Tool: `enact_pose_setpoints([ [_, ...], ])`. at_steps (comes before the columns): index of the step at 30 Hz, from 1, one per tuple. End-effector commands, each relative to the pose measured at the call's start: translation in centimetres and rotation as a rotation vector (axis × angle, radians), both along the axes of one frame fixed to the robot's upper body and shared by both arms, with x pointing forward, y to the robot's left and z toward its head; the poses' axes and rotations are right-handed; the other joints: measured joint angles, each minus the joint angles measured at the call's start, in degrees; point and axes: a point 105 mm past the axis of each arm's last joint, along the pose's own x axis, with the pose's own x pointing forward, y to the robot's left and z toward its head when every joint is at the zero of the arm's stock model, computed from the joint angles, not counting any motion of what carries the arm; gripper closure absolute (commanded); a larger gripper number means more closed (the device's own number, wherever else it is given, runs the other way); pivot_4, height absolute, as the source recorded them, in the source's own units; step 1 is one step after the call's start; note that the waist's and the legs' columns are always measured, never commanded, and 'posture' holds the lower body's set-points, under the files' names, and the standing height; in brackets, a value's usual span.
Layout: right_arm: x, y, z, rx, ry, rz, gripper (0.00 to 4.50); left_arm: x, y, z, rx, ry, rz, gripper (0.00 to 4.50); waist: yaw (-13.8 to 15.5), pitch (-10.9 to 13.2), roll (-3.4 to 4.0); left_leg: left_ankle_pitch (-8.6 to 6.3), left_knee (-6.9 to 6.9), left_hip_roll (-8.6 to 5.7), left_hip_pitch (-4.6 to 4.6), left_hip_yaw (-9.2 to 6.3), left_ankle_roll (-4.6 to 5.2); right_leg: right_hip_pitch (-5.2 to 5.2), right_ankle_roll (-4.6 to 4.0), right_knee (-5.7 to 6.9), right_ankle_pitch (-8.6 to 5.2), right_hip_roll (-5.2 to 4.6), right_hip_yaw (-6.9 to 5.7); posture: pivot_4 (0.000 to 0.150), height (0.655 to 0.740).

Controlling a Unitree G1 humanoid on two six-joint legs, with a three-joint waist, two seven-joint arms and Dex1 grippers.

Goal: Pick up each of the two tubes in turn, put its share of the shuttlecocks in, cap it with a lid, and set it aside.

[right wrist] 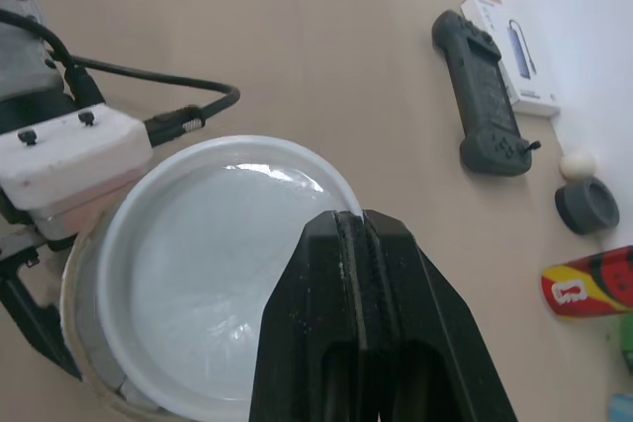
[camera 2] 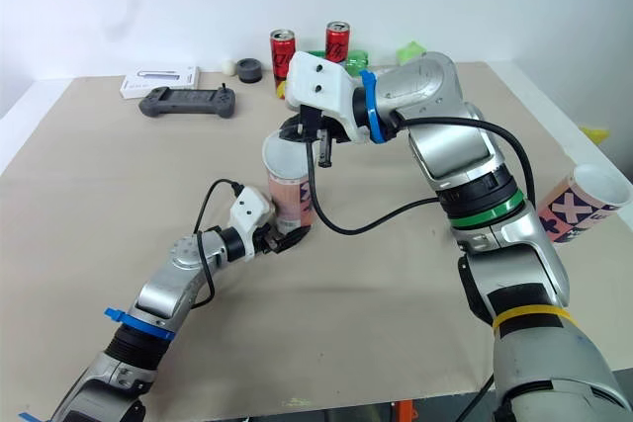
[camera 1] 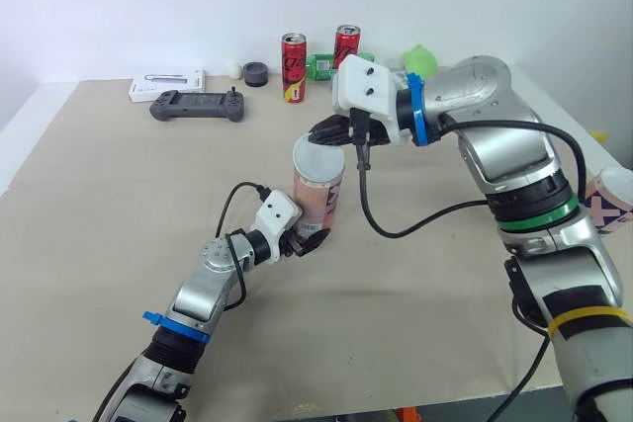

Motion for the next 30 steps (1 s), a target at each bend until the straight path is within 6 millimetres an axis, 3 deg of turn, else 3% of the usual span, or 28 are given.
enact_pose_setpoints([
  [1, -0.8, 0.0, 2.6, 0.018, -0.079, 0.026, 4.47, -0.1, 0.4, -1.3, 0.030, 0.042, 0.023, 0.79, 0.0, 0.0, 0.00, 0.00, 0.00, 0.00, 0.00, 0.00, 0.00, 0.00, 0.00, 0.00, 0.00, 0.00, 0.00, 0.150, 0.7400],
  [8, -1.3, -0.1, 2.4, -0.005, -0.072, 0.036, 4.47, -0.2, 0.4, -1.4, 0.026, 0.045, 0.023, 0.79, 0.0, 0.0, 0.00, 0.00, 0.00, 0.00, 0.00, 0.00, 0.00, 0.00, 0.00, 0.00, 0.00, 0.00, 0.00, 0.150, 0.7400],
  [30, -0.6, 0.1, -1.8, -0.081, -0.009, 0.035, 4.47, -0.3, 0.6, -1.3, 0.023, 0.048, 0.032, 0.79, 0.0, 0.0, 0.00, 0.00, -0.04, 0.00, 0.00, 0.00, 0.00, -0.01, -0.02, -0.01, -0.02, 0.00, 0.00, 0.150, 0.7400],
])
